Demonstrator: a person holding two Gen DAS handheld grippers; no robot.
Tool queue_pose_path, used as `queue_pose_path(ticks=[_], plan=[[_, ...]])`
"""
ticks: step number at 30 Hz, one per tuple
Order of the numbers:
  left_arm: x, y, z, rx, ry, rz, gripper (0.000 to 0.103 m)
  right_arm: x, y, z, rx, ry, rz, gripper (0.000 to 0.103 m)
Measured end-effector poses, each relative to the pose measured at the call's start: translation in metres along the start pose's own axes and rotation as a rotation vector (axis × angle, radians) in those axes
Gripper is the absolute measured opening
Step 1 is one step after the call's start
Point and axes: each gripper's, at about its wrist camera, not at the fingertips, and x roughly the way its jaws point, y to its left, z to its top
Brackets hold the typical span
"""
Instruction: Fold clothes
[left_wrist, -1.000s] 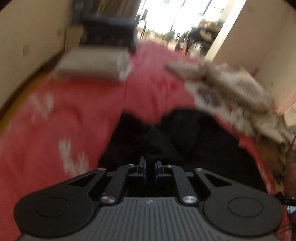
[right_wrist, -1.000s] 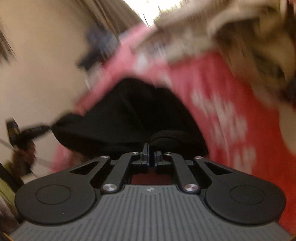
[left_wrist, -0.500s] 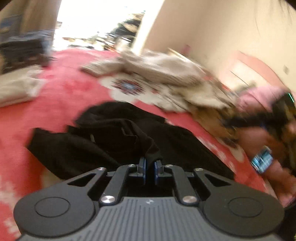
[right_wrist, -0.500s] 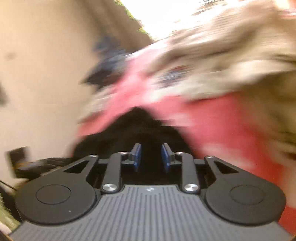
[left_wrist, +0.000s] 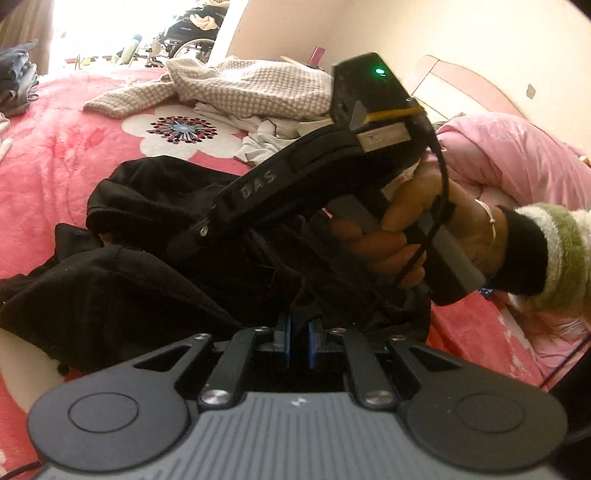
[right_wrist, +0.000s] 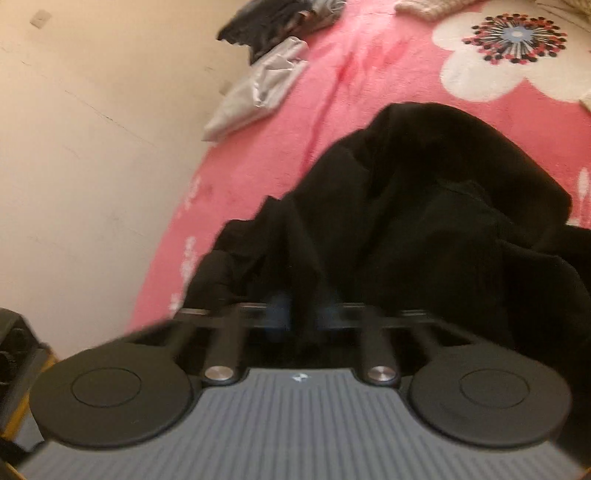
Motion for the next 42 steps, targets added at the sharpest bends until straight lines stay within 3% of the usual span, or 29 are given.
queue_pose_path(ticks=[5, 9, 12, 16, 18, 21, 24, 27, 31, 36, 42], plan=[[-0.002, -0.003, 0.002, -0.029, -0.028, -0.084, 0.01, -0.057, -0.009, -0.002, 0.017, -0.21, 0.01, 0.003], [0.006, -0.007, 0.002, -0.056, -0.006, -0.176, 0.011, -0.103, -0.025, -0.034, 0.084, -0.339, -0.06, 0.002], [0.01, -0.009, 0.002, -0.059, 0.032, -0.186, 0.03, -0.118, -0.043, -0.066, 0.12, -0.374, -0.176, 0.002], [0.0, -0.003, 0.01, -0.066, 0.034, -0.197, 0.04, -0.125, -0.076, -0.094, 0.219, -0.374, -0.285, 0.002], [-0.011, 0.003, 0.02, -0.043, -0.001, -0.177, 0.046, -0.126, -0.082, -0.098, 0.218, -0.381, -0.298, 0.002], [-0.019, 0.012, 0.039, 0.073, -0.049, -0.064, 0.063, -0.132, -0.075, -0.092, 0.172, -0.419, -0.283, 0.002], [-0.004, 0.025, 0.047, 0.193, -0.003, 0.021, 0.076, -0.139, -0.071, -0.083, 0.149, -0.45, -0.261, 0.002], [0.023, 0.038, 0.044, 0.221, 0.096, 0.054, 0.071, -0.14, -0.071, -0.08, 0.152, -0.453, -0.256, 0.002], [0.042, 0.043, 0.034, 0.226, 0.181, 0.08, 0.027, -0.141, -0.077, -0.087, 0.182, -0.451, -0.263, 0.002], [0.019, 0.027, 0.033, 0.161, 0.152, 0.033, 0.019, -0.147, -0.068, -0.066, 0.094, -0.486, -0.266, 0.002], [-0.021, -0.003, 0.042, 0.06, 0.093, -0.17, 0.018, -0.159, -0.039, -0.001, -0.138, -0.578, -0.226, 0.002]])
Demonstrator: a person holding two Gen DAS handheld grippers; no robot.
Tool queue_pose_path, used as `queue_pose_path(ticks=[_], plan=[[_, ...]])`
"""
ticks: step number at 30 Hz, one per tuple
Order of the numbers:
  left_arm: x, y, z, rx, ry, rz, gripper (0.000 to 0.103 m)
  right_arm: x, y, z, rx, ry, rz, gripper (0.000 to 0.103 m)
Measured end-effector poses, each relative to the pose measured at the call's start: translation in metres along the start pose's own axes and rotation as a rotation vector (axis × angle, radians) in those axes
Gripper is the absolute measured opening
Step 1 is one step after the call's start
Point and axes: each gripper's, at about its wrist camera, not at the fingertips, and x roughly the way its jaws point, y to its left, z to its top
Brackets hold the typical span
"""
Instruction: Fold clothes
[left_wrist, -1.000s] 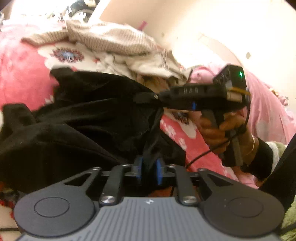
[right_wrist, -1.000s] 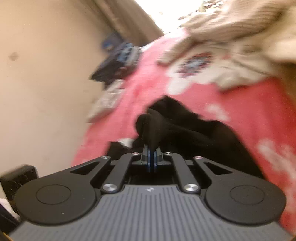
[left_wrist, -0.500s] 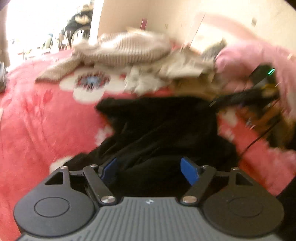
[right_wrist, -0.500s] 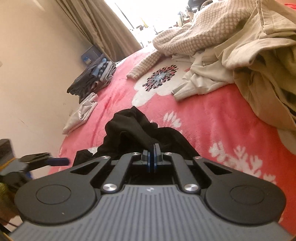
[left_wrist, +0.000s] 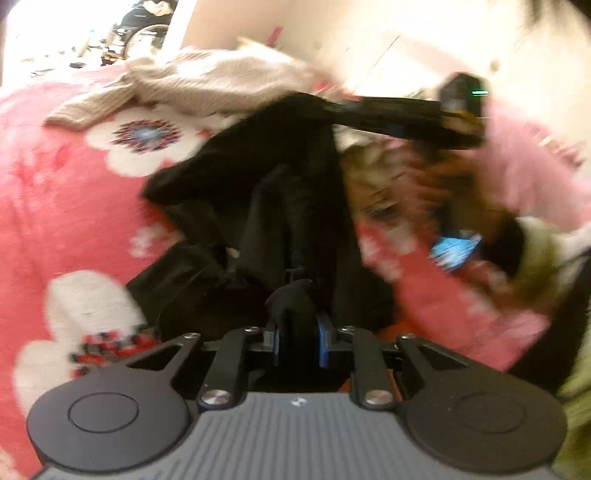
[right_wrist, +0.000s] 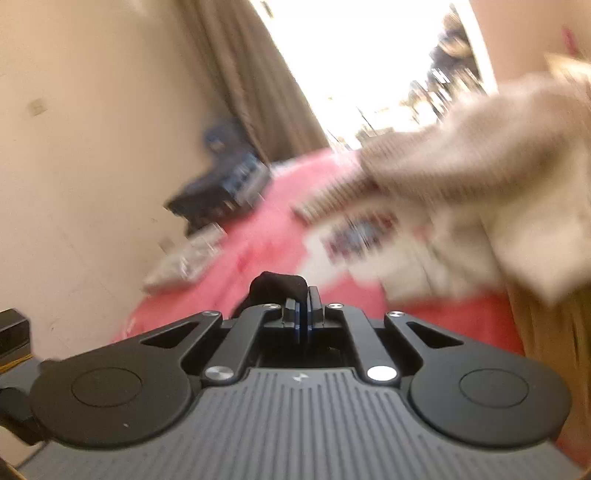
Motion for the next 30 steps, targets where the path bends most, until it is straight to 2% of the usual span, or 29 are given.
queue_pose_path(ticks=[3, 5, 6, 9, 11, 12, 13, 14, 15, 16, 18, 19, 22, 25, 27, 30], plan=[[0.014, -0.011, 0.003, -0.032, -0.001, -0.086, 0.019, 0.018, 0.011, 0.021, -0.098, -0.023, 0.045, 0.002], [0.04, -0.018, 0.0, -0.027, 0.023, -0.093, 0.021, 0.036, 0.012, 0.022, -0.14, -0.005, 0.053, 0.002], [0.054, -0.021, -0.002, -0.025, 0.043, -0.089, 0.026, 0.045, 0.012, 0.021, -0.155, 0.012, 0.054, 0.002], [0.083, -0.026, -0.009, -0.023, 0.111, -0.052, 0.037, 0.081, -0.001, 0.003, -0.17, 0.132, 0.025, 0.005], [0.085, -0.029, -0.009, -0.01, 0.113, -0.048, 0.044, 0.103, -0.019, -0.011, -0.14, 0.249, -0.023, 0.007], [0.081, -0.029, -0.008, -0.004, 0.097, -0.051, 0.055, 0.107, -0.028, -0.016, -0.107, 0.282, -0.063, 0.009], [0.075, -0.029, -0.006, -0.001, 0.079, -0.051, 0.063, 0.103, -0.037, -0.018, -0.068, 0.281, -0.081, 0.01], [0.068, -0.028, -0.004, 0.003, 0.06, -0.049, 0.065, 0.093, -0.045, -0.017, -0.028, 0.245, -0.075, 0.012], [0.062, -0.027, -0.003, 0.004, 0.044, -0.046, 0.069, 0.081, -0.051, -0.015, 0.011, 0.203, -0.073, 0.023], [0.058, -0.026, 0.0, 0.004, 0.031, -0.046, 0.072, 0.066, -0.056, -0.012, 0.043, 0.147, -0.08, 0.04], [0.05, -0.02, 0.006, -0.009, -0.004, -0.041, 0.072, 0.035, -0.064, -0.007, 0.094, 0.039, -0.104, 0.05], [0.046, -0.018, 0.011, -0.014, -0.022, -0.033, 0.072, 0.022, -0.066, -0.004, 0.124, 0.01, -0.102, 0.05], [0.04, -0.006, 0.023, 0.009, -0.077, 0.063, 0.072, -0.004, -0.06, -0.009, 0.203, 0.043, -0.027, 0.05], [0.048, 0.014, 0.039, 0.037, -0.102, 0.194, 0.071, -0.022, -0.047, -0.031, 0.273, 0.15, 0.05, 0.05], [0.057, 0.028, 0.053, 0.063, -0.115, 0.258, 0.071, -0.028, -0.039, -0.048, 0.32, 0.228, 0.057, 0.049], [0.081, 0.043, 0.077, 0.119, -0.122, 0.3, 0.071, -0.025, -0.026, -0.064, 0.346, 0.302, 0.037, 0.047]])
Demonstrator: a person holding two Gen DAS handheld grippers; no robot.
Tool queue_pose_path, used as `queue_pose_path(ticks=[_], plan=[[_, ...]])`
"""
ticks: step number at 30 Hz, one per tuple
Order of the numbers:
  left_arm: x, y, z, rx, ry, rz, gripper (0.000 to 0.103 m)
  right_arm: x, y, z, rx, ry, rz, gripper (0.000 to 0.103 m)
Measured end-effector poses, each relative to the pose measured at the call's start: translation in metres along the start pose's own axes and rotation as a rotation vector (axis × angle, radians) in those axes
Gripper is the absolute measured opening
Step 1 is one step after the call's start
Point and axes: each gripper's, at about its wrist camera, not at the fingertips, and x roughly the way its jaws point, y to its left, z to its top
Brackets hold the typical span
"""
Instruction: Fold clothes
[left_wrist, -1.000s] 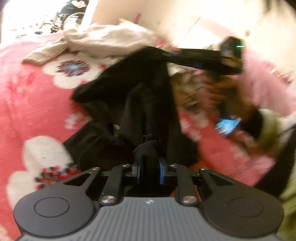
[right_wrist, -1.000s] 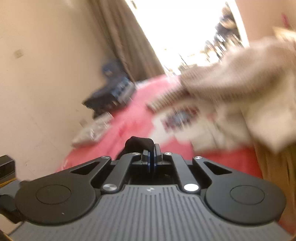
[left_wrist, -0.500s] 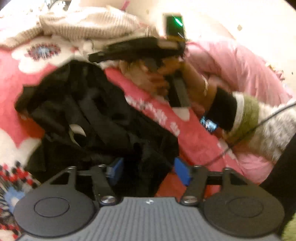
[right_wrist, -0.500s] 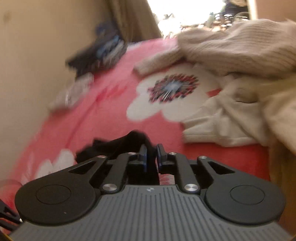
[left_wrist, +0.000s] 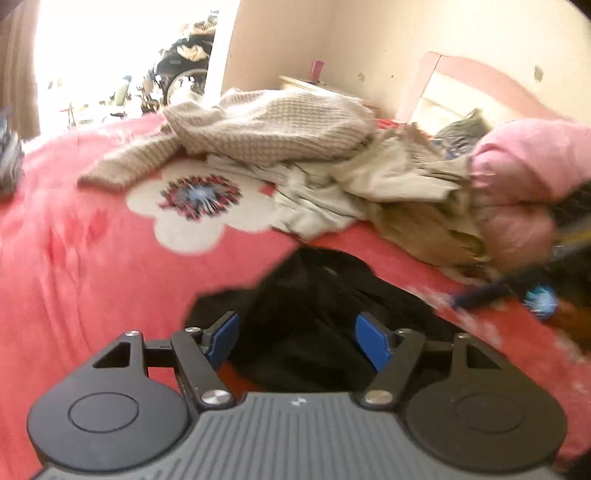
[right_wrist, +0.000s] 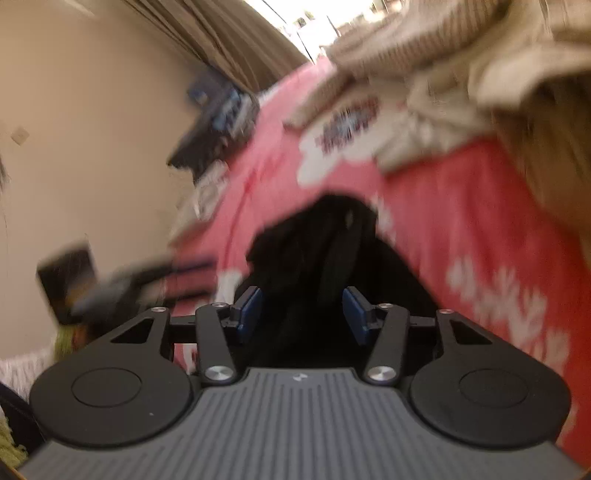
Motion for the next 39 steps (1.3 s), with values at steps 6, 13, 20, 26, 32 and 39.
queue_pose_path(ticks=[6, 13, 20, 26, 32, 39], plan=[[0.073, 0.01, 0.03, 0.044, 0.067, 0.012, 0.071, 0.011, 0.006, -0.009, 0.073, 0.054, 0.002, 0.036], [0.115, 0.022, 0.036, 0.01, 0.165, -0.029, 0.043, 0.014, 0.006, -0.014, 0.092, 0.082, 0.01, 0.022], [0.116, 0.038, 0.042, -0.141, 0.143, -0.009, 0.006, 0.013, 0.008, -0.017, 0.093, 0.089, 0.002, 0.021], [0.059, 0.034, 0.057, -0.201, -0.051, -0.009, 0.005, 0.01, 0.031, -0.02, -0.068, 0.037, -0.058, 0.024], [0.007, 0.032, 0.074, -0.247, -0.203, 0.004, 0.005, 0.017, 0.048, -0.023, -0.192, 0.014, -0.119, 0.025], [-0.027, 0.024, 0.081, -0.238, -0.277, 0.036, 0.005, 0.025, 0.078, -0.033, -0.327, 0.012, -0.104, 0.026]])
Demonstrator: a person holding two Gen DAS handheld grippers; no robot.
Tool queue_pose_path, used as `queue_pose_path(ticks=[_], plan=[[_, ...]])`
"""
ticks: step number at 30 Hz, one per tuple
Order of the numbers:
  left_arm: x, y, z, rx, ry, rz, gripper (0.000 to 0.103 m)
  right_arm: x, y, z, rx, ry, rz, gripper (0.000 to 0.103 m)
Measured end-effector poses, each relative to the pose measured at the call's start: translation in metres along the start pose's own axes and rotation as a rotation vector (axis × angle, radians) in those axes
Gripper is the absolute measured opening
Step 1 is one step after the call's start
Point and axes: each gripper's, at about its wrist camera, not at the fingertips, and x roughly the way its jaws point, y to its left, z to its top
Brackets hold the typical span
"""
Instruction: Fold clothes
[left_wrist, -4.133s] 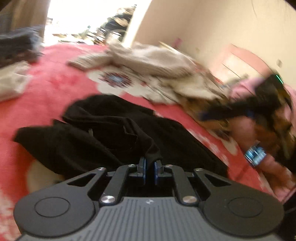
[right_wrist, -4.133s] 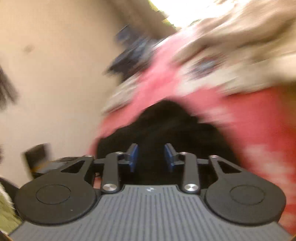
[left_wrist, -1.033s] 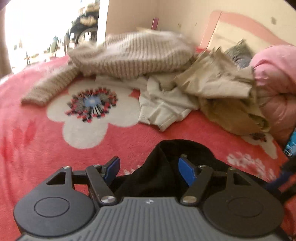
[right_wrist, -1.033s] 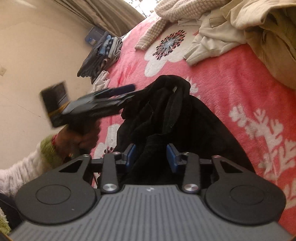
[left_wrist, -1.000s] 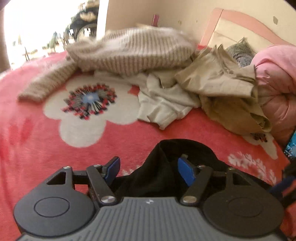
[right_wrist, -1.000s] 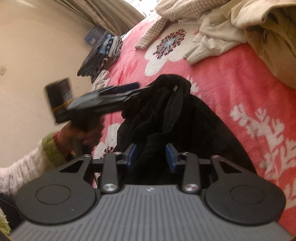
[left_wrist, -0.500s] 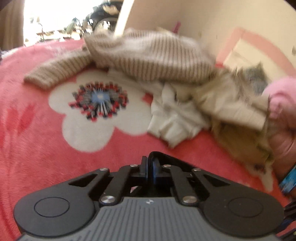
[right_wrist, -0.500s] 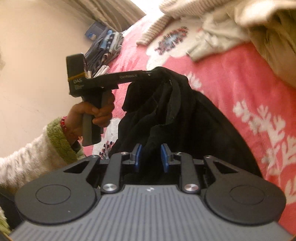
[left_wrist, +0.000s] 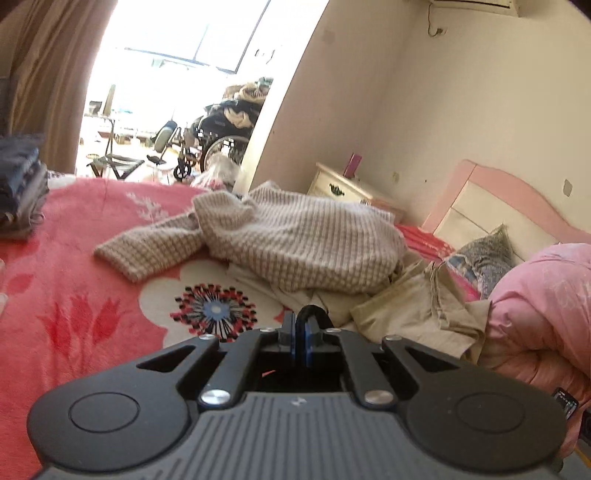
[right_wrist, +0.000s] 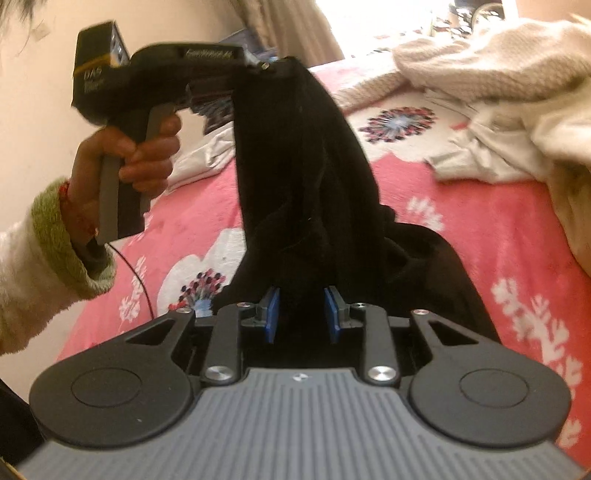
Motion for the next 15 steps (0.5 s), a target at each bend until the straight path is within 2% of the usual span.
queue_pose_path(ticks=[3, 8, 9, 10, 11, 13, 15], plan=[[-0.009, -0.002, 0.003, -0.007, -0.021, 0.0, 0.005, -0.002, 0.01, 0.0, -0.023, -0.003, 0.015, 0.03], [-0.029, -0.005, 0.007, -0.019, -0.076, -0.003, 0.005, 0.007, 0.018, -0.007, -0.047, 0.006, -0.029, 0.03], [-0.033, -0.006, 0.008, -0.02, -0.087, -0.002, 0.005, 0.01, 0.017, -0.009, -0.048, 0.007, -0.045, 0.026], [-0.037, -0.006, 0.01, -0.019, -0.097, 0.005, 0.005, 0.01, 0.017, -0.01, -0.046, -0.001, -0.06, 0.015], [-0.042, -0.005, 0.011, -0.021, -0.108, 0.018, 0.005, 0.007, 0.017, -0.01, -0.042, -0.02, -0.071, 0.008], [-0.051, -0.002, 0.013, -0.031, -0.132, 0.048, 0.005, -0.001, 0.017, -0.007, -0.039, -0.066, -0.094, 0.006], [-0.064, 0.002, 0.02, -0.043, -0.162, 0.081, 0.005, -0.019, 0.019, 0.002, -0.062, -0.15, -0.135, 0.005]])
